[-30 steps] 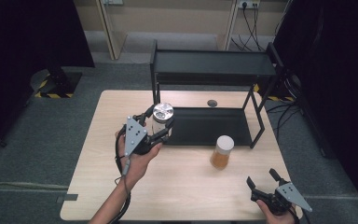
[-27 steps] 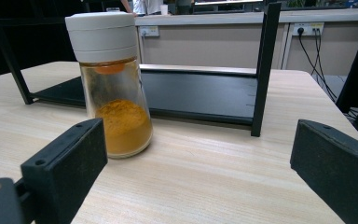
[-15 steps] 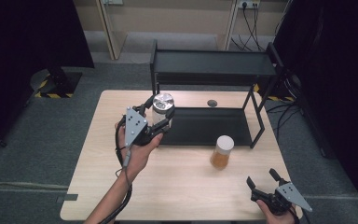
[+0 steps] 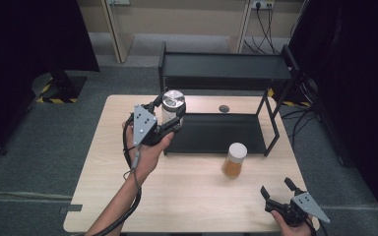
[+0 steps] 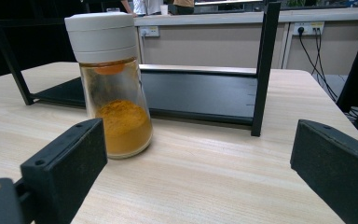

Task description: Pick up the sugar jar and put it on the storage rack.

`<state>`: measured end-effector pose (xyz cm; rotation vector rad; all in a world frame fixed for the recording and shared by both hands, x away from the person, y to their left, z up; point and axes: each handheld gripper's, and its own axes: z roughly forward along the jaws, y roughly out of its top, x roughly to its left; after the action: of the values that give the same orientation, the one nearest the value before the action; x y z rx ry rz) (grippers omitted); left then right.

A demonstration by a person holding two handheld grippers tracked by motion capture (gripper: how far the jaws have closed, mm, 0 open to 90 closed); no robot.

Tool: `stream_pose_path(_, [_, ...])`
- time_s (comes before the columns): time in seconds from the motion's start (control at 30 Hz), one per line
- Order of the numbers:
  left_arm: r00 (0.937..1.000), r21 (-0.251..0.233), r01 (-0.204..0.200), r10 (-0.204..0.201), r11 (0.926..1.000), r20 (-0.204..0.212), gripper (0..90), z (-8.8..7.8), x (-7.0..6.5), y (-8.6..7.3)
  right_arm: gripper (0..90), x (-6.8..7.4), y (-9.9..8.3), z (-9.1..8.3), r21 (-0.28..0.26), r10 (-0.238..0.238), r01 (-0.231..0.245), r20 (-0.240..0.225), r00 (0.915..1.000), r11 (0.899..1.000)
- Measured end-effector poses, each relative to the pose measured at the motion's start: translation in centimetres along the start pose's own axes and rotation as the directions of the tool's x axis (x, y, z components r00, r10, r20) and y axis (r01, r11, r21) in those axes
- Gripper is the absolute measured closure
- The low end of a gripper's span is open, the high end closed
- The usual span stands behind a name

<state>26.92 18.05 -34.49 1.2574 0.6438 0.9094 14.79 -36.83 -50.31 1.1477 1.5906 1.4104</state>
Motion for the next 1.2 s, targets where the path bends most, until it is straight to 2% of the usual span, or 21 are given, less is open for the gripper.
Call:
stream_pose_path(0.23, [1.0,-0.015,0.0,0.0,0.9999,-0.006,34.8,0.6,0.0,0.7,4.0,0.0,0.0,0.0,-0.001,0.001,-0.001,0.0,1.0,1.0])
stream_pose_path(0.33, [0.9998,-0.021,0.014,-0.014,0.9997,-0.011,34.9,0.8,0.0,0.8,4.0,0.0,0.0,0.0,0.0,0.002,-0.002,-0.001,1.0,1.0])
stream_pose_path(1.2, [0.9994,-0.023,-0.007,0.006,0.9997,-0.033,34.9,3.1,0.5,2.4,3.9,-0.1,0.0,0.0,0.001,0.004,-0.004,-0.004,1.0,1.0])
